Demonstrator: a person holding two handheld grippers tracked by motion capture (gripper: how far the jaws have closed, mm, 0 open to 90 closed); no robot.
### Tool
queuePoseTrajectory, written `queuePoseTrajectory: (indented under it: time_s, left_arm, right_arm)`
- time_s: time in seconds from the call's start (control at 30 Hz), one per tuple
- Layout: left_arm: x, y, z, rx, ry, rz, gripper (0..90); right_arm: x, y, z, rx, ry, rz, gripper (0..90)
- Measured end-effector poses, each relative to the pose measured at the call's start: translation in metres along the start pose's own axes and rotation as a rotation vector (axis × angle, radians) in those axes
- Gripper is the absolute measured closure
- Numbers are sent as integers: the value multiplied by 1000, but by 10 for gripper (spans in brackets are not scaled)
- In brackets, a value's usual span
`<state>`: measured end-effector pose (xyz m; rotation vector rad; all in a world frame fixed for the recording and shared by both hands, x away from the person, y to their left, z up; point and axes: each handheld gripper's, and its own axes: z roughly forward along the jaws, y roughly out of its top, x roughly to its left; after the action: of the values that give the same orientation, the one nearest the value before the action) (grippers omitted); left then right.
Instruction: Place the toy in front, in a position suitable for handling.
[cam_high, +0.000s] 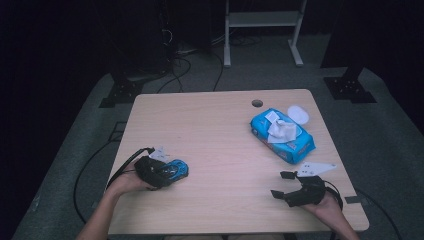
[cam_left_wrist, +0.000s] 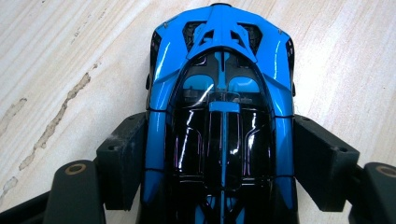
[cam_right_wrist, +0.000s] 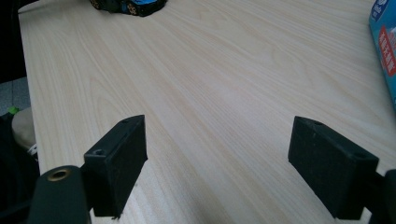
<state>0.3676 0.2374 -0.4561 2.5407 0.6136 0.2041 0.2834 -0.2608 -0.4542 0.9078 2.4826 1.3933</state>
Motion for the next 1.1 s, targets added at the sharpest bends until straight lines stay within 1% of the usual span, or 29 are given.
queuePoseTrajectory:
  time_s: [0.07, 0.1, 0.13, 0.17, 0.2, 0.27, 0.33, 0.4, 0.47, 0.5, 0.53, 0.7, 0.8, 0.83, 0.93, 1.1]
  left_arm:
    - [1, -2, -2, -26, 0, -9, 259]
    - [1, -2, -5, -48, 8, -15, 281]
    - [2, -2, -6, -48, 20, -26, 281]
    - [3, -2, -6, -30, 14, -30, 281]
    - [2, -3, -5, -11, 22, -10, 281]
    - [3, -3, -6, -23, 26, -13, 282]
    - [3, -4, -6, -34, 42, -19, 282]
    - [4, -6, -7, -47, 39, -30, 282]
    - [3, -5, -8, -44, 43, -28, 282]
    - [3, -5, -9, -49, 47, -20, 282]
    - [3, -5, -10, -56, 40, -26, 282]
    - [2, -5, -14, -66, 56, -15, 283]
    - [1, -3, -16, -67, 57, -6, 283]
    - [1, -2, -18, -73, 47, -6, 283]
    - [-1, 3, -23, -85, 52, 8, 283]
    - [-9, 19, -28, -110, 49, 44, 282]
  right_arm:
    - [0, 0, 0, 1, 0, 1, 188]
    - [0, 0, 0, 1, 0, 0, 188]
    - [0, 0, 0, 0, -1, 0, 188]
    - [0, 0, 0, 0, -1, 1, 188]
    - [-1, 0, 0, -1, 0, 2, 188]
    - [0, 0, 0, 0, 0, 2, 188]
    - [0, 0, -1, -5, -1, 1, 188]
    - [0, 1, -1, -3, -2, 3, 188]
    - [-1, 1, -1, -3, -2, 5, 188]
    - [-1, 1, -1, -3, -2, 6, 188]
    - [-1, 1, -1, -4, -1, 6, 188]
    - [-1, 1, -1, -3, -1, 8, 188]
    - [-1, 1, -1, -5, 0, 9, 188]
    - [-1, 1, -1, -6, -1, 9, 188]
    - [-1, 1, -1, -9, 0, 12, 188]
    - [0, 2, -1, -13, 1, 9, 188]
